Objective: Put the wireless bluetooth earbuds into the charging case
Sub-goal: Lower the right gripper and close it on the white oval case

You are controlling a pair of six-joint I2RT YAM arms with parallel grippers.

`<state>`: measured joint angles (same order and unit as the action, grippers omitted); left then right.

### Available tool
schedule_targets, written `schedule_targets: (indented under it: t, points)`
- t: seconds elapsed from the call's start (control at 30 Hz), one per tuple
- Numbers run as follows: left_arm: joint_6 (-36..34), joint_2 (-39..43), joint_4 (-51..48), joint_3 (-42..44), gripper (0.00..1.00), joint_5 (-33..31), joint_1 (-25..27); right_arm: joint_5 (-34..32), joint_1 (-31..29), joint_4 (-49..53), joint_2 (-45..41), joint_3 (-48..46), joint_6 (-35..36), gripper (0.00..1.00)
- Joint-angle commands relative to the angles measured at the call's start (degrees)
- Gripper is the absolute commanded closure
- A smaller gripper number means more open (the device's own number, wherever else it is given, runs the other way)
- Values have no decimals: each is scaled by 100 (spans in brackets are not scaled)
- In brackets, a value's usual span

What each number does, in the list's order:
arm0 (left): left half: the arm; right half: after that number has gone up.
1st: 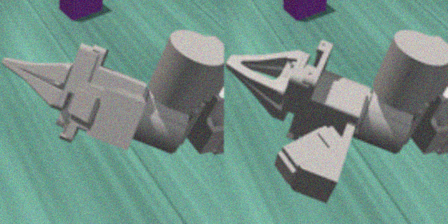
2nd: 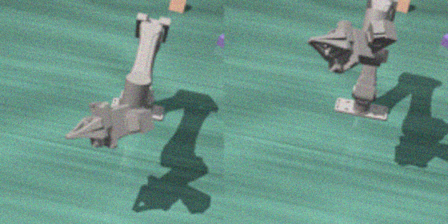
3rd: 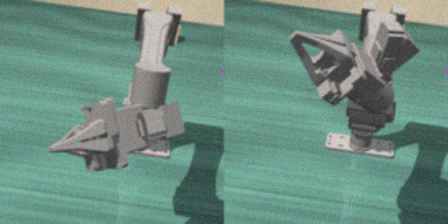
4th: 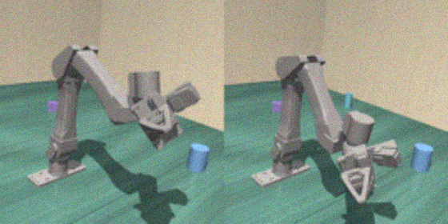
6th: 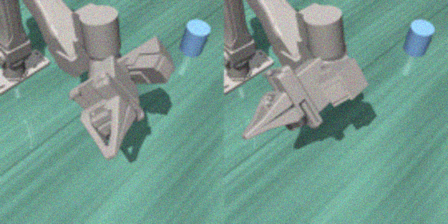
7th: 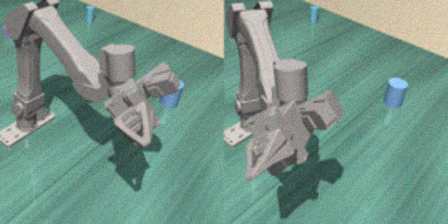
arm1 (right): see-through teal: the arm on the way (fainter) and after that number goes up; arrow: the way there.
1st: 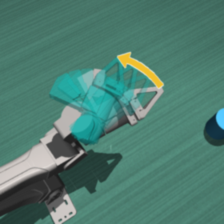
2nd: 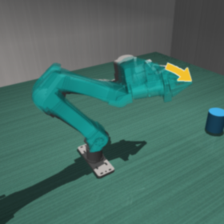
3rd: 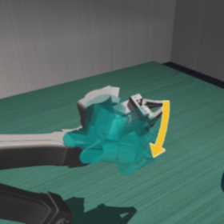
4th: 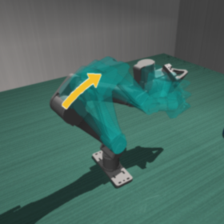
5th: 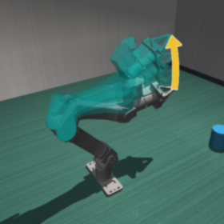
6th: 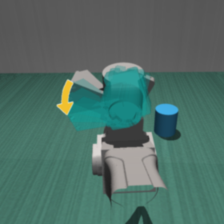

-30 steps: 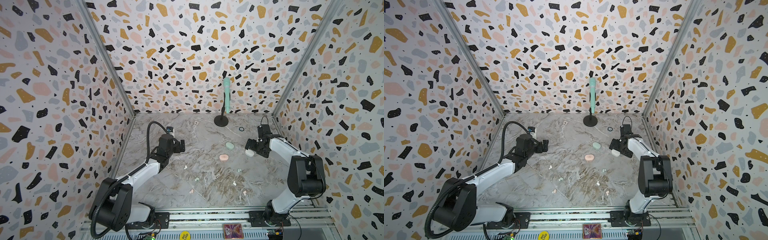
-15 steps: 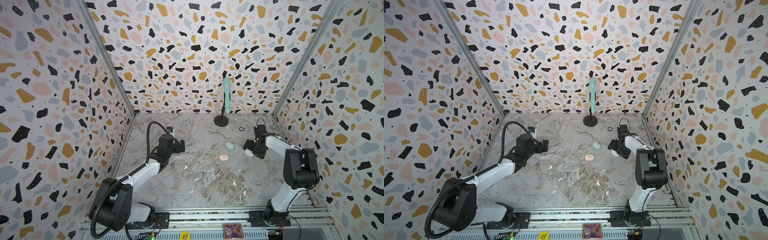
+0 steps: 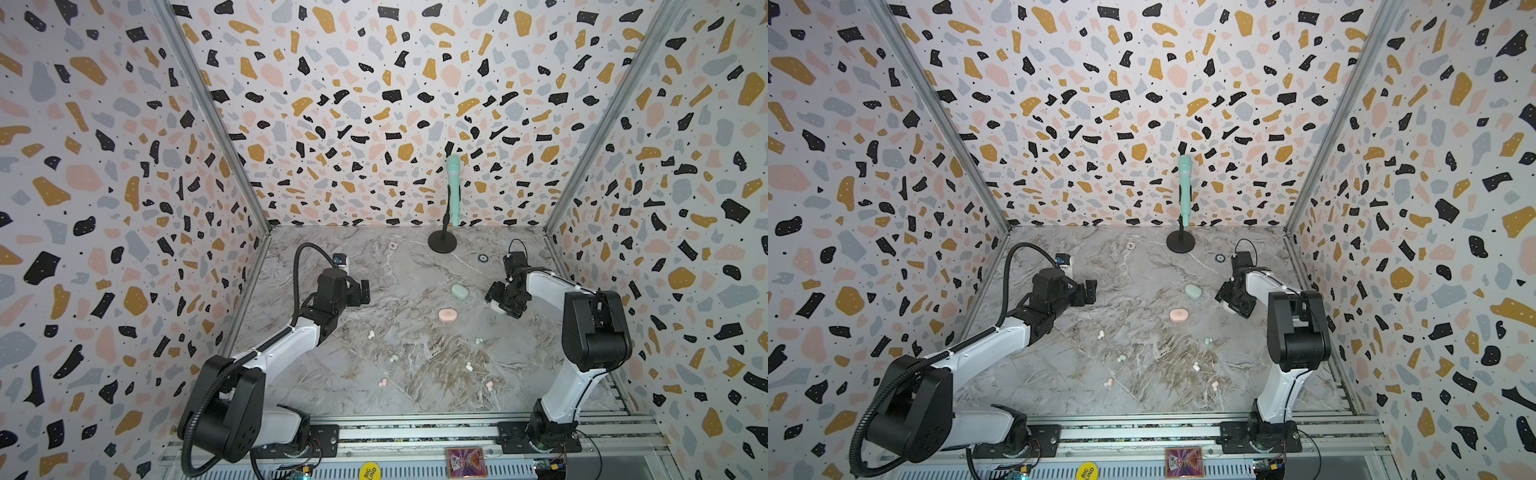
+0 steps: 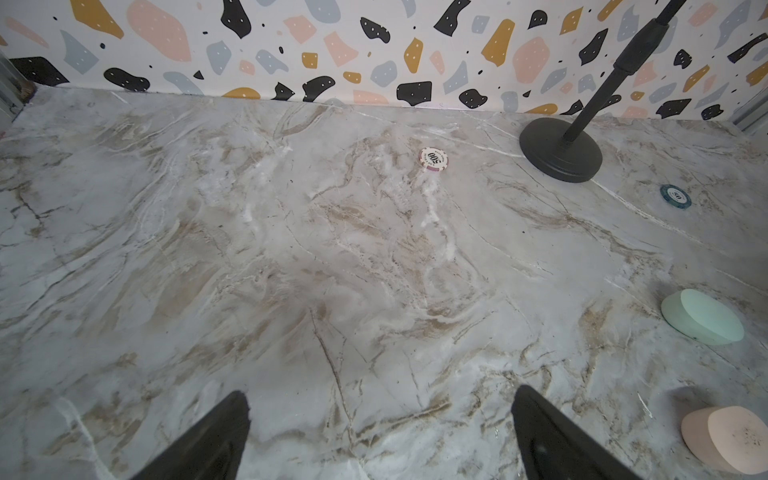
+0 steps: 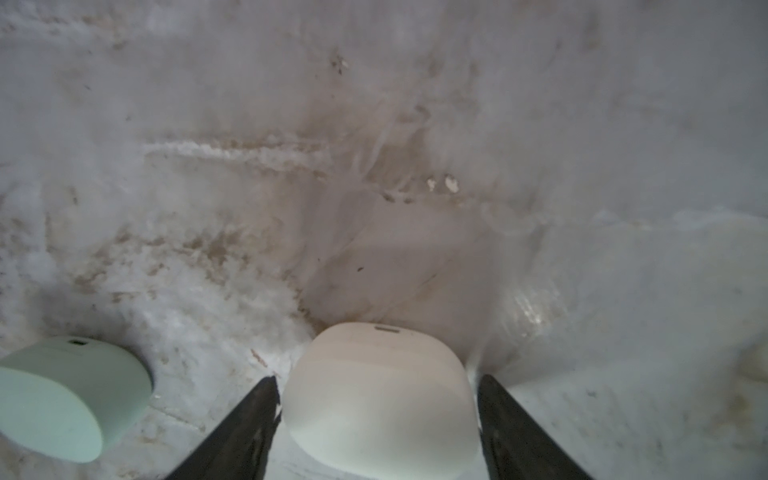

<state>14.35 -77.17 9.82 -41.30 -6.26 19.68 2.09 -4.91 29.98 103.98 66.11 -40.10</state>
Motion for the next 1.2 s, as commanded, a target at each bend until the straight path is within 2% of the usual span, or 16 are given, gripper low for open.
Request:
schedule_targets:
  t: [0.0, 0.6, 0.9, 1.17]
  points:
    - [15, 53, 20, -151, 0, 38, 14, -72, -26, 162, 6, 246, -68, 28]
    - [-2, 57, -36, -176, 0, 71, 14, -24, -13, 270, -36, 261, 163, 49]
    - [16, 51, -99, -315, 0, 229, 77, 152, -11, 537, -361, 280, 429, 50]
    - [-512, 73, 19, -253, 0, 1240, 486, 632, -222, 1113, -951, 365, 998, 51]
